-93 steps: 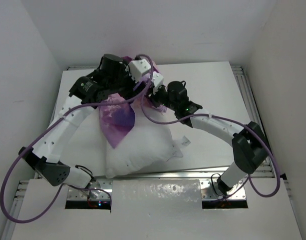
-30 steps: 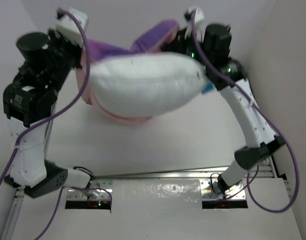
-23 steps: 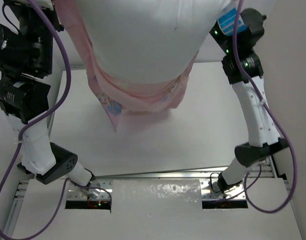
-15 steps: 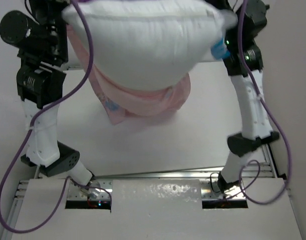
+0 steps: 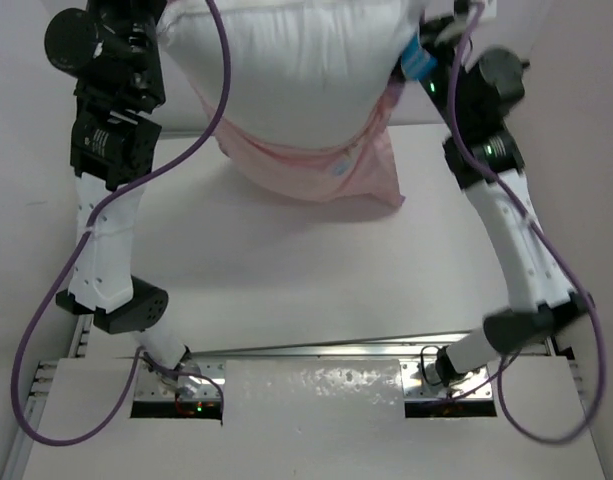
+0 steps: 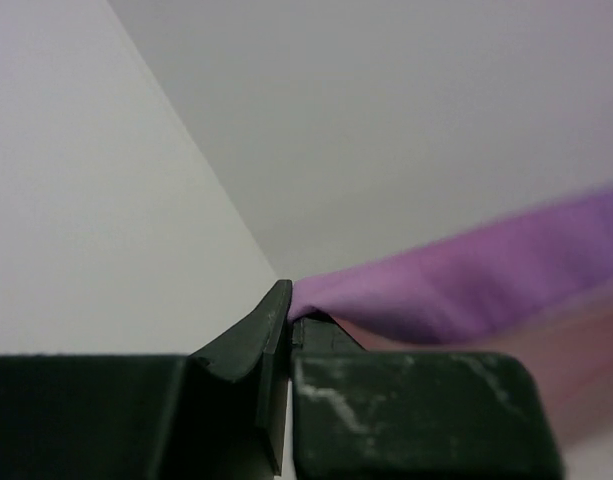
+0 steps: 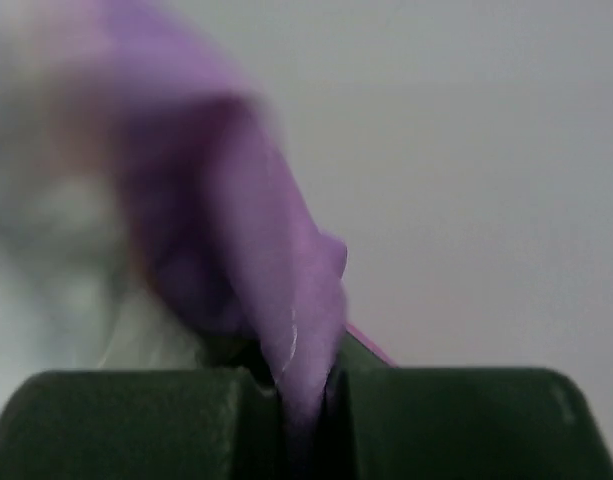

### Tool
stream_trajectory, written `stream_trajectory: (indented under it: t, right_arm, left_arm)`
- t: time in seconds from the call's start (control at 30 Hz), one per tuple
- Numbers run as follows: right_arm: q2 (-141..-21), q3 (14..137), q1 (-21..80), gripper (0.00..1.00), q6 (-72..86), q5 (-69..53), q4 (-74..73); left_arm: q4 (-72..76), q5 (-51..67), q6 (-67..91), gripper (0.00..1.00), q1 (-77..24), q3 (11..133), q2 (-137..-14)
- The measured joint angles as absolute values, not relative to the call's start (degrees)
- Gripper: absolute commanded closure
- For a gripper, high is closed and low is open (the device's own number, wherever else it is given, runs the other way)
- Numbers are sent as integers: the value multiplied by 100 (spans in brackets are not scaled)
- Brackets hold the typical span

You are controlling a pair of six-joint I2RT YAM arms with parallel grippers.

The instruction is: Put the pillow into the pillowcase

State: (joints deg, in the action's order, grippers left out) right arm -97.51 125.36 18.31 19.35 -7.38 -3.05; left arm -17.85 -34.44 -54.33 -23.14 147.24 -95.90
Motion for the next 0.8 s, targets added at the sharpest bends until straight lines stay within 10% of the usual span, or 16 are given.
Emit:
stream_trajectory:
  t: [0.1,0.2,0.33,0.47,0.67,0.8]
  right_arm:
    - [-7887,9686,1859,100,1776,-687,548]
    - [-7210,9415,1894,100,1503,-650,390]
    - [-8897,12090,1859,100,1278,-884,-947]
    - [-11037,14770,1704,100,1433,-875,-1900]
    - [-8077,9137,1710,100,1588,-888,342]
    - [-8619,10790,1769,100,1389,-982,-270]
  left_arm:
    - [-2185,-3242,-5183,100,-2418,14831,-9391]
    - [-2646,-3221,-4716,100,-2386,13072,-8226]
    - [-3636,-3114,-3994,100,-2191,11467,-7620]
    - [-4386,-2770,-3524,100,-1245,14501,-9734]
    - [-3920,-2193,-3269,100,-941,13745,-9275]
    - [-3839,-1907,-3083,100,-961,12079,-7953]
